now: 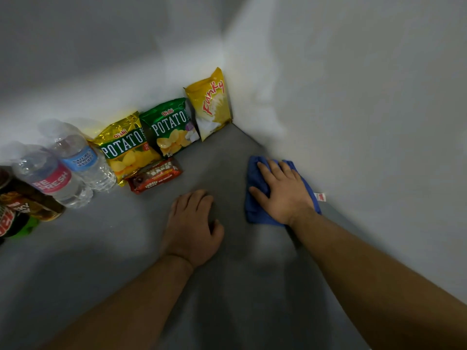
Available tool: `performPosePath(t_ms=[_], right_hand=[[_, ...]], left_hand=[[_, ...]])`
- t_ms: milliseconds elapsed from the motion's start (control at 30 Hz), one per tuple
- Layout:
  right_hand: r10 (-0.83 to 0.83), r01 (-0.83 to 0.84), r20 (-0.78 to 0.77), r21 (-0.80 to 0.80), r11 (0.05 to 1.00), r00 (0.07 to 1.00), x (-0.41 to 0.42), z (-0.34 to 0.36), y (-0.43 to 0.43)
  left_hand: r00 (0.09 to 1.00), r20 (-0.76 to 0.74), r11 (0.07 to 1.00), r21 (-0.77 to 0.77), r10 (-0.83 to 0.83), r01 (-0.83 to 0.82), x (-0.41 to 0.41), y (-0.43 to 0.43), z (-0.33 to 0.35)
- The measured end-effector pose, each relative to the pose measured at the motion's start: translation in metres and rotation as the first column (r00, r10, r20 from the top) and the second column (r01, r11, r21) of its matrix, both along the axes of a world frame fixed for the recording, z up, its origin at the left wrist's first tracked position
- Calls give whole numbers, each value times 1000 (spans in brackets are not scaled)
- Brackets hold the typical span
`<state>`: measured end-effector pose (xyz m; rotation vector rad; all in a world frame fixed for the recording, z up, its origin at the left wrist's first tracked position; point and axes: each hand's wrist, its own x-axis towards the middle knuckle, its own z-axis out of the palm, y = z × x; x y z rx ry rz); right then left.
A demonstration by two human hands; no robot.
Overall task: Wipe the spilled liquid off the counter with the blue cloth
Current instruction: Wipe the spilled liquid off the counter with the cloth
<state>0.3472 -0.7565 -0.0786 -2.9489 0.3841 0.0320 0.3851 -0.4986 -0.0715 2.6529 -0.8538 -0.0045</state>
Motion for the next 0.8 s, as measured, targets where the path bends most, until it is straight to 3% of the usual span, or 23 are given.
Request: performPosePath(t_ms=[433,800], right_hand=[[-95,95,-14,32,995,995,-139,-4,-18],[-235,235,-16,63,970,972,-232,-4,-27]], left_hand=[[1000,-4,999,-36,-31,31,-18,-1,10],[984,9,963,-204,-179,177,-111,4,10]])
